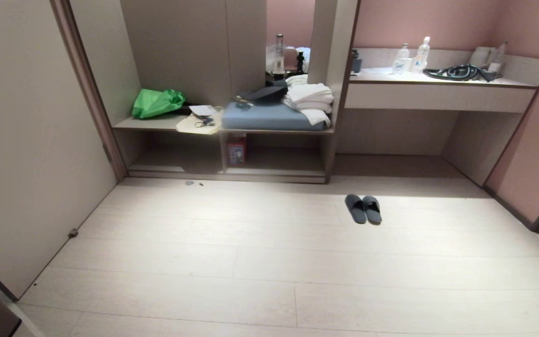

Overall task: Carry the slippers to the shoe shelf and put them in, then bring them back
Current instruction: Pick up the slippers on the floor

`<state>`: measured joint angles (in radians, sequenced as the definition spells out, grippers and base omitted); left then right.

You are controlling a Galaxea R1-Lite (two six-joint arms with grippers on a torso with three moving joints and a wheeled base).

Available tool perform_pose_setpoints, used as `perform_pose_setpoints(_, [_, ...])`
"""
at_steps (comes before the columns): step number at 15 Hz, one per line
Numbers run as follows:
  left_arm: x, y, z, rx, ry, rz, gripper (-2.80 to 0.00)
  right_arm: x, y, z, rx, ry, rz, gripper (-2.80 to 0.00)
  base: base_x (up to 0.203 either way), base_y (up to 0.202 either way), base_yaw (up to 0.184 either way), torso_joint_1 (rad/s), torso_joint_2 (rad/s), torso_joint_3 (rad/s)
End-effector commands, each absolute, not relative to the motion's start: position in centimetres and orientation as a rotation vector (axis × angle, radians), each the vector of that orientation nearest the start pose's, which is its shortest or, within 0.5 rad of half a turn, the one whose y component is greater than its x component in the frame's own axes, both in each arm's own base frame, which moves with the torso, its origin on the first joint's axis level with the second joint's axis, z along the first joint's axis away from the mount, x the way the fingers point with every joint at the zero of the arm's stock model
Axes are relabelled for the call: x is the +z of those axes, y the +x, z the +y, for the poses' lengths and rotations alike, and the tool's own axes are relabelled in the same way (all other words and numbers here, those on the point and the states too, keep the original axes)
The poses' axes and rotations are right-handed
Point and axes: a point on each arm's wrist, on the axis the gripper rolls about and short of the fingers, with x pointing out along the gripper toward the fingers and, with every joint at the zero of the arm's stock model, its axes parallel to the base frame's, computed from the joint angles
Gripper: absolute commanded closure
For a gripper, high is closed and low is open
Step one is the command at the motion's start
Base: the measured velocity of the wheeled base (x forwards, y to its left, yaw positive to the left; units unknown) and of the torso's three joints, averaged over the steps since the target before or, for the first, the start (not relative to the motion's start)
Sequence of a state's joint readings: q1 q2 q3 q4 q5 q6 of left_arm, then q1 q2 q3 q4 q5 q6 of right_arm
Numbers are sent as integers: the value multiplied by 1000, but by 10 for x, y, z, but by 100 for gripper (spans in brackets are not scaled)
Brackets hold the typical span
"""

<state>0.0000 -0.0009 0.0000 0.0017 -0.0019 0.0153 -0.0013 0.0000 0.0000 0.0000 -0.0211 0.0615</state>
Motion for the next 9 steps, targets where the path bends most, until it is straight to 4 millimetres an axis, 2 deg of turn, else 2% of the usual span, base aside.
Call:
perform_pose_setpoints(1, [75,-23,0,-2,15,2,0,75,-23,0,-23,62,-1,0,0,0,0,0,0,0])
perform_pose_setpoints(6, [76,-23,0,-2,17,-2,0,75,-23,0,-22,58,-1,0,14,0,1,0,0,1])
perform_pose_setpoints(9, [76,-23,0,-2,17,-2,0,75,-23,0,-21,57,-2,0,199,0,4,1,5,0])
